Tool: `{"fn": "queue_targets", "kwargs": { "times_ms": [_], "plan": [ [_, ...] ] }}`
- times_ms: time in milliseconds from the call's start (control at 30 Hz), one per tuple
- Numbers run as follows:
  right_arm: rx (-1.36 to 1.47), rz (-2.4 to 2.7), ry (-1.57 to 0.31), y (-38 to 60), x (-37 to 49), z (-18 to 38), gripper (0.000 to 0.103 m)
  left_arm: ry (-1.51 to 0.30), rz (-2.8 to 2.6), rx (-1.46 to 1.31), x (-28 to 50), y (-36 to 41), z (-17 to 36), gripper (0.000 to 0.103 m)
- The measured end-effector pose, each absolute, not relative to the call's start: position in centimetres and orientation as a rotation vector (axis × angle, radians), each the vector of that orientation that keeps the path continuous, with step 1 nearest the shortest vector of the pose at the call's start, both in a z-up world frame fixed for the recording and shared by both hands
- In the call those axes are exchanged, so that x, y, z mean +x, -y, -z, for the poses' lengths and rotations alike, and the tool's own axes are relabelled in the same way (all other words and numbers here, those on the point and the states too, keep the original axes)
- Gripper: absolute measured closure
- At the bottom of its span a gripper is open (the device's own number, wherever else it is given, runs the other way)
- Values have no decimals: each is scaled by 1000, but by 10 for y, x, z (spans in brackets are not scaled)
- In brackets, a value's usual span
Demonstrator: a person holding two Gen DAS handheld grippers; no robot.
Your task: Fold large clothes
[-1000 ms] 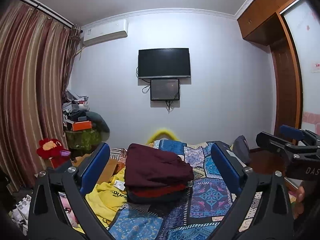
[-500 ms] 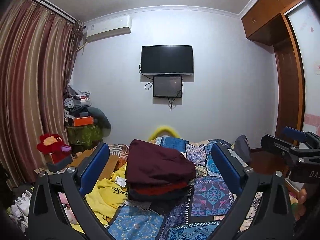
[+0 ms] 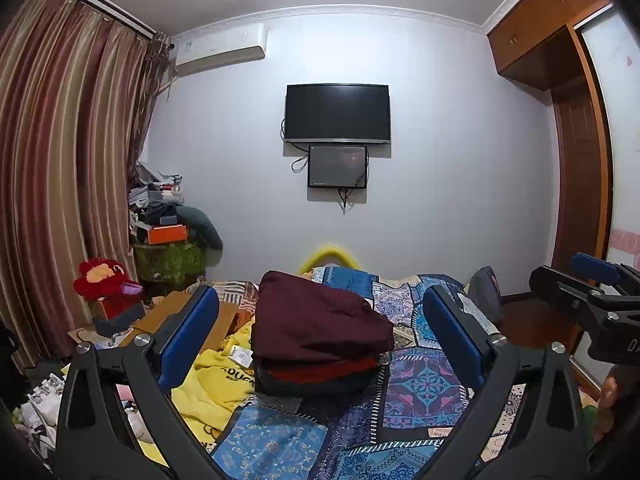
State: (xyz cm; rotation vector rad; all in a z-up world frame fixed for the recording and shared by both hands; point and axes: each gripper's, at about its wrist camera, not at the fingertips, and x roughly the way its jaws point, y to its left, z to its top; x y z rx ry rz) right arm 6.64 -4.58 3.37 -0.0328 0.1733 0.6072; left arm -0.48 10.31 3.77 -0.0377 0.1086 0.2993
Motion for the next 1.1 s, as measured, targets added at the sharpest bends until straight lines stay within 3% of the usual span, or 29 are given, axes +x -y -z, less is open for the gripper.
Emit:
{"fn": "queue_targets", "kwargs": {
  "times_ms": [1100],
  "plan": [
    [-29, -589, -188, 38, 71, -30, 0, -144, -251, -64, 2, -107, -34, 0]
  ]
}}
